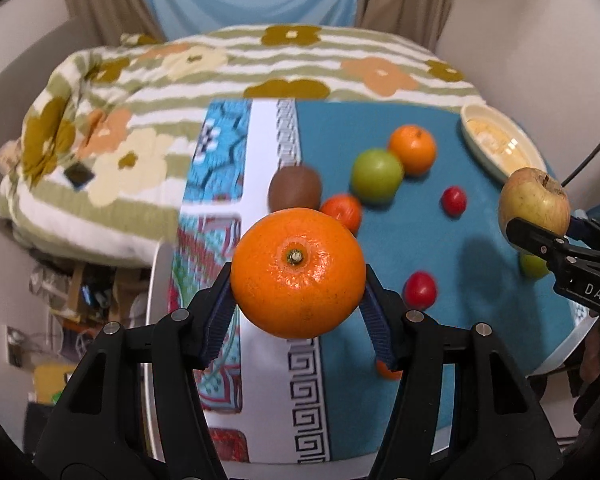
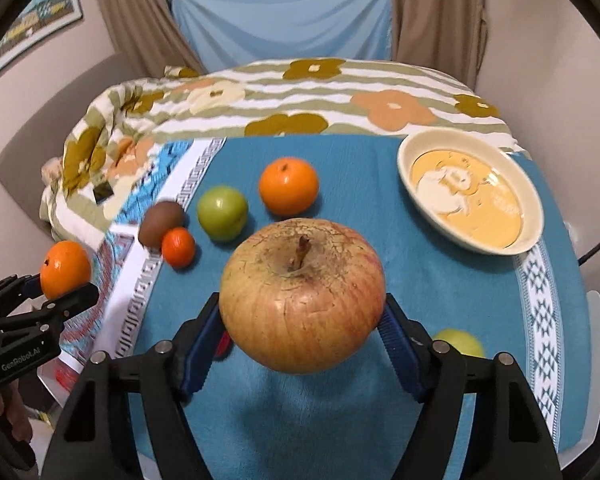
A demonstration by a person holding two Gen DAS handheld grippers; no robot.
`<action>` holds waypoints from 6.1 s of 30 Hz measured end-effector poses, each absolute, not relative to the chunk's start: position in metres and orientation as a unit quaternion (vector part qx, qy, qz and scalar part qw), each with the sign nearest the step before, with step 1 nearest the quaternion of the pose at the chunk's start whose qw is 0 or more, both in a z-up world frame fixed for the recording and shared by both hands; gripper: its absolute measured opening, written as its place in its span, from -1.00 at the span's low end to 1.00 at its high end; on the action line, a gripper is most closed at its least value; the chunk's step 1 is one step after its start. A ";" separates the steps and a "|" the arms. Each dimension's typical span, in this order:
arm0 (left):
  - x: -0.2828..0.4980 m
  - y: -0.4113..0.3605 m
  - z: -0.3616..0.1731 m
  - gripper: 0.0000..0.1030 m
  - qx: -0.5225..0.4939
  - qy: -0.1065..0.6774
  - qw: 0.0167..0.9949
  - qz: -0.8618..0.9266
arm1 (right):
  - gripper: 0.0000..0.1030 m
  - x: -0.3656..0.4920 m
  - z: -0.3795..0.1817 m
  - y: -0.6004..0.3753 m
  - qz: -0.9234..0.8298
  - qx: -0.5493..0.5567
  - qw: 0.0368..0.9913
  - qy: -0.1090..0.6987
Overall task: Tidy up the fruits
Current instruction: 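Carry the orange and apple into the cream bowl with both tools, then open both tools to release the fruits and withdraw from the bowl, then grasp the small tangerine with the left tool while the right tool grasps the green apple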
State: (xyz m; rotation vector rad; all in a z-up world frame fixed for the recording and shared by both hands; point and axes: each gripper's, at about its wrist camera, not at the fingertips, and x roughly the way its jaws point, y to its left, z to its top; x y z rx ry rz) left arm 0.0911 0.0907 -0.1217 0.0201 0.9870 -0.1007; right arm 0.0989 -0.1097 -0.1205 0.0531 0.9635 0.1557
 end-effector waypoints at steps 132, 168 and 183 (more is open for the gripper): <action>0.082 -0.030 -0.033 1.00 -0.015 0.404 0.915 0.016 | 1.00 0.117 -0.059 -0.267 0.121 -0.058 0.895 0.427; 0.023 0.006 -0.200 0.34 -0.011 0.469 0.883 0.028 | 1.00 0.056 -0.182 -0.199 0.125 -0.035 0.860 0.494; 0.031 0.006 -0.210 -0.18 -0.020 0.482 0.875 0.035 | 0.88 0.069 -0.196 -0.197 0.118 -0.042 0.854 0.505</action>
